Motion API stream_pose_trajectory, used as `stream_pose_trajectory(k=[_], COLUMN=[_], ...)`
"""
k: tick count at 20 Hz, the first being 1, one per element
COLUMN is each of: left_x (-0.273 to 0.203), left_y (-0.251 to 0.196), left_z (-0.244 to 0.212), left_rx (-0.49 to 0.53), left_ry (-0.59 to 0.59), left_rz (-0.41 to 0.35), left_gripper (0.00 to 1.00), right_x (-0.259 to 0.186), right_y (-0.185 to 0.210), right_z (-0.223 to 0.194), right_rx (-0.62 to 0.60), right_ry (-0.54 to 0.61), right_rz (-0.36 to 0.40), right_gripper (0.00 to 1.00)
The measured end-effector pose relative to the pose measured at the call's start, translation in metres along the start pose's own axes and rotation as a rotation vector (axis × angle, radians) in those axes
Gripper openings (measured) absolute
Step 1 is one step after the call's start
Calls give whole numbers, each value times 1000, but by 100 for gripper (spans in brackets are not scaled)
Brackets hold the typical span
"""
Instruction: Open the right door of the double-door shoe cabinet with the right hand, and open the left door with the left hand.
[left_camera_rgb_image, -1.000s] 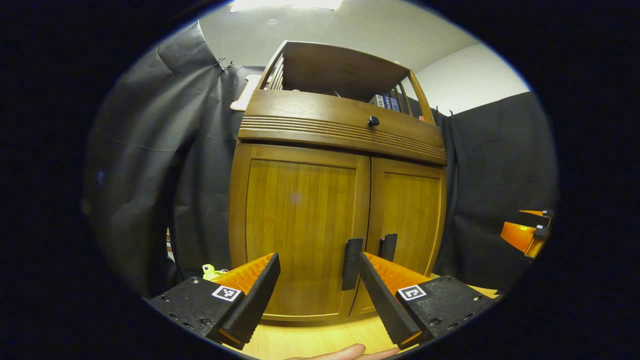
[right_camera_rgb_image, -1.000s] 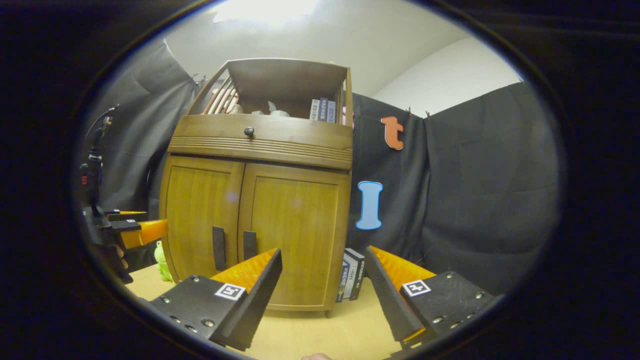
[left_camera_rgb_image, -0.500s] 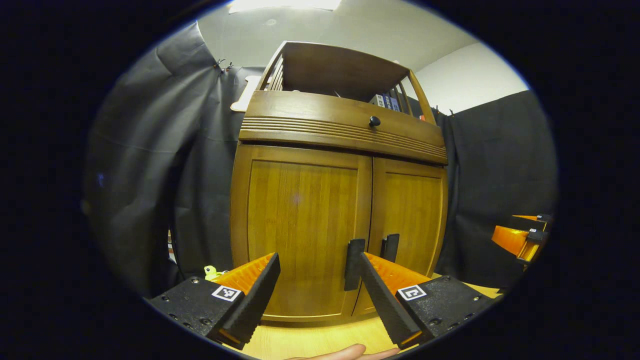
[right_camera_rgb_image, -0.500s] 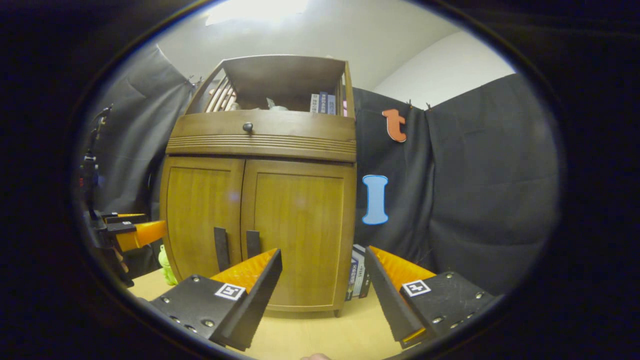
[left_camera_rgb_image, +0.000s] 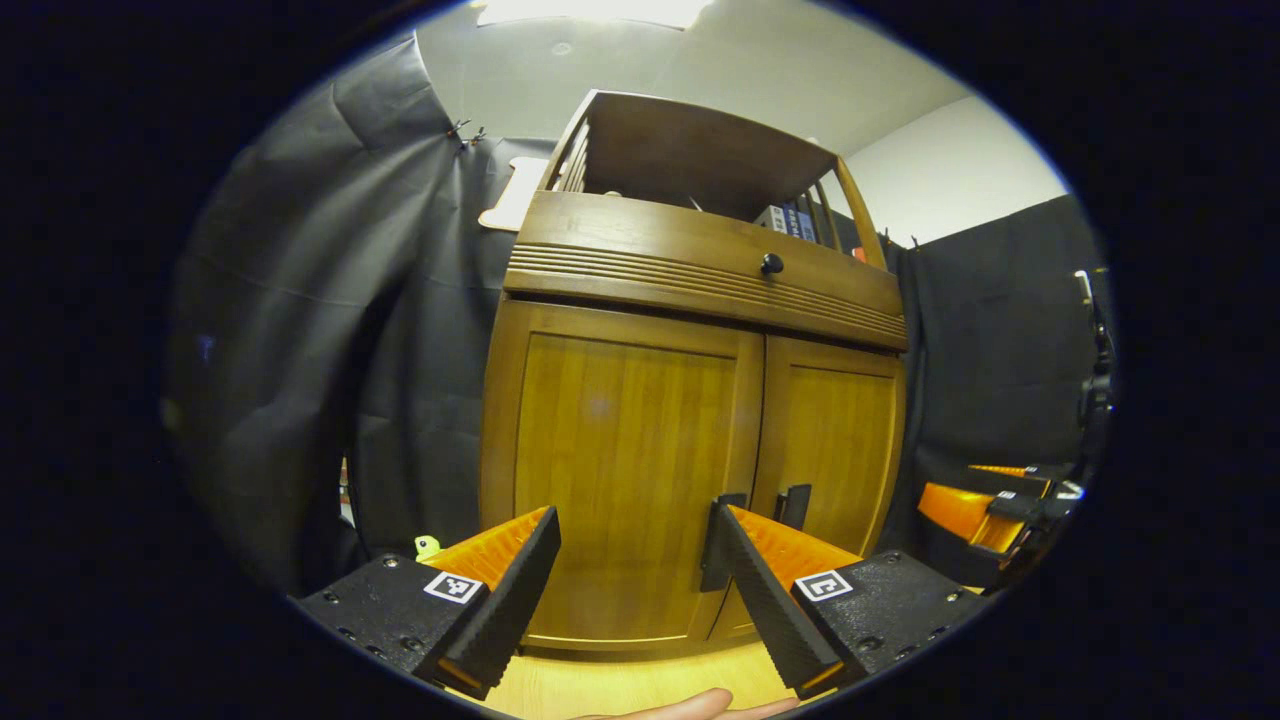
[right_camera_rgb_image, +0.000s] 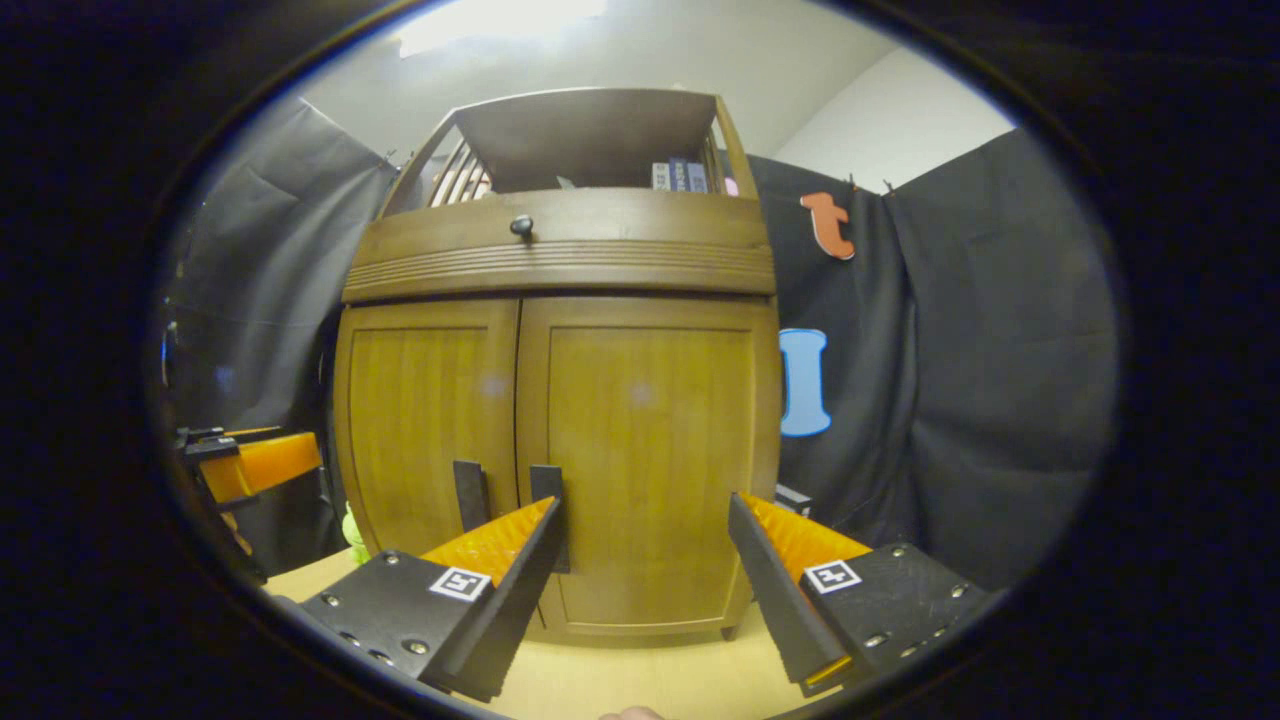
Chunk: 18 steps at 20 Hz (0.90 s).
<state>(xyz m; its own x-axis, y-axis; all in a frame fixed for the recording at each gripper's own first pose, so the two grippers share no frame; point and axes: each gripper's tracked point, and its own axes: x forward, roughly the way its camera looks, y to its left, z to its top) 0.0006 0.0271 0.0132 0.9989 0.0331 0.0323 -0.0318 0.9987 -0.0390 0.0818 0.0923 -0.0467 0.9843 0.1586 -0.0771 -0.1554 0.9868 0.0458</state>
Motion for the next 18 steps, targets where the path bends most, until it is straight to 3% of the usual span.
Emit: stream_pose_trajectory(k=[1,4,7,8,9,10,11,12,14,15,17,18], left_x=[1,3,6,8,9,10,11,12,14,15,15,16], left_y=[3,8,13,12,11,11,10,9,7,7,9,9], left_z=[1,0,-3,-4,-5,-7,-9,-10,-11,-11,-13,-15], left_rx=[-12,-29,-23,-23,-24,-24,-22,-19,-18,-18,-21,-22], left_ry=[1,6,15,20,24,29,34,38,44,44,49,53], left_rz=[7,15,25,23,18,15,12,9,1,1,11,15], left_gripper=[96,91,95,95,95,91,95,95,91,91,95,95], right_x=[11,43,64,72,80,88,96,101,111,114,127,132], right_y=[9,28,46,51,56,59,59,60,61,65,76,80], right_z=[-9,-32,-49,-54,-57,-59,-62,-66,-69,-70,-73,-77], right_rx=[23,26,7,6,2,-4,-7,5,58,87,123,128], right_ry=[26,87,122,131,133,131,137,147,166,177,190,201], right_rz=[18,29,50,59,64,67,58,52,56,78,127,142], right_gripper=[94,98,94,100,100,98,94,98,94,99,98,82])
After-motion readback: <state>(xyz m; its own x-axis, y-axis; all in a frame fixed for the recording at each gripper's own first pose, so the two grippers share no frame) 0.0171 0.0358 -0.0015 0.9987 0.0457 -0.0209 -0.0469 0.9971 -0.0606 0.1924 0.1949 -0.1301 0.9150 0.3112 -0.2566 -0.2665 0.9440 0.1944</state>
